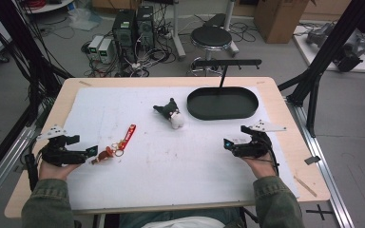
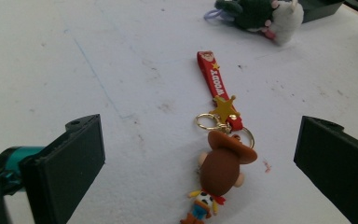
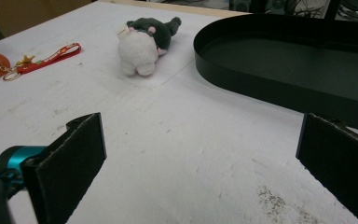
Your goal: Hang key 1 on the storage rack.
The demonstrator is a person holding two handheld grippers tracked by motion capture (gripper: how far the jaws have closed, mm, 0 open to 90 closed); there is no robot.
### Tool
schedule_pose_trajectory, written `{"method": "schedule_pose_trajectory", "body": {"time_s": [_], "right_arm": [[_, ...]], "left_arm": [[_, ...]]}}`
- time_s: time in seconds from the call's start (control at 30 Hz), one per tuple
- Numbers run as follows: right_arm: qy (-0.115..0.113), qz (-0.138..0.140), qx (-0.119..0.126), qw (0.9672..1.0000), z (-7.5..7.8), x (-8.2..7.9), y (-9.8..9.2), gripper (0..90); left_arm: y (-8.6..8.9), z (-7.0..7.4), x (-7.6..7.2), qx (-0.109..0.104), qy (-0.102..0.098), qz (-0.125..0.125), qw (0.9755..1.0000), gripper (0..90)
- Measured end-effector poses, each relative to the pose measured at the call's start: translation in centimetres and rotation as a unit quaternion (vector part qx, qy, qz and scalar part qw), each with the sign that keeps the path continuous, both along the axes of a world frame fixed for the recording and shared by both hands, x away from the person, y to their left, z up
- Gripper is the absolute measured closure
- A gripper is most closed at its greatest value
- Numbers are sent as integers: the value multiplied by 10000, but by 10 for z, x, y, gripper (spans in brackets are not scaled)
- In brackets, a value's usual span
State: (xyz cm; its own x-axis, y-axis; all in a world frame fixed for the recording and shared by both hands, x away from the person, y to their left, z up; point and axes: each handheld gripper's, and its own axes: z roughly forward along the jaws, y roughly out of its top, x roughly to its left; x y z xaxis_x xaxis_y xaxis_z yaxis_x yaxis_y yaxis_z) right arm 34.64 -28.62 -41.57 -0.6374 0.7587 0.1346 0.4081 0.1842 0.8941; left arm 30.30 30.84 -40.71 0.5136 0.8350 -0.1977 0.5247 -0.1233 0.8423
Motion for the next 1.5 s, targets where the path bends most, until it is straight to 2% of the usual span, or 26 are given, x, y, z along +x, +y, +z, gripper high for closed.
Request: {"method": "schedule_pose_trajectory", "body": {"time_s": [0.2,0.43,0.63,0.73,0.83,0.93,1.0,1.17,1.3,1.4,1.5], "right_arm": [[-10,-47,16,10000,0,0,-1,4],[-24,-18,22,10000,0,1,0,4],[-30,-20,43,10000,0,1,-1,4],[-47,-16,32,10000,0,1,0,4],[-61,-11,21,10000,0,1,0,4],[-24,-16,-19,10000,0,1,0,4],[-28,-4,-45,10000,0,1,0,4],[-11,-17,-17,10000,-1,1,1,4],[5,-8,-27,10000,-1,1,1,4],[-10,6,-56,10000,-1,2,1,4],[10,6,-71,10000,-1,2,2,4]], "left_arm": [[-13,5,6,136,118,-64,9998,23],[-32,20,16,343,154,-212,9991,23],[-50,27,32,606,262,-489,9966,22],[-57,28,41,817,320,-541,9947,23],[-61,27,47,886,372,-584,9937,23],[-66,23,60,1033,532,-660,9910,23],[-67,22,65,1082,608,-656,9901,23],[-65,18,75,1090,744,-581,9895,23],[-67,15,79,1131,777,-539,9891,23],[-77,9,87,1480,935,-585,9828,23],[-86,8,94,1548,1072,-693,9797,23]]}}
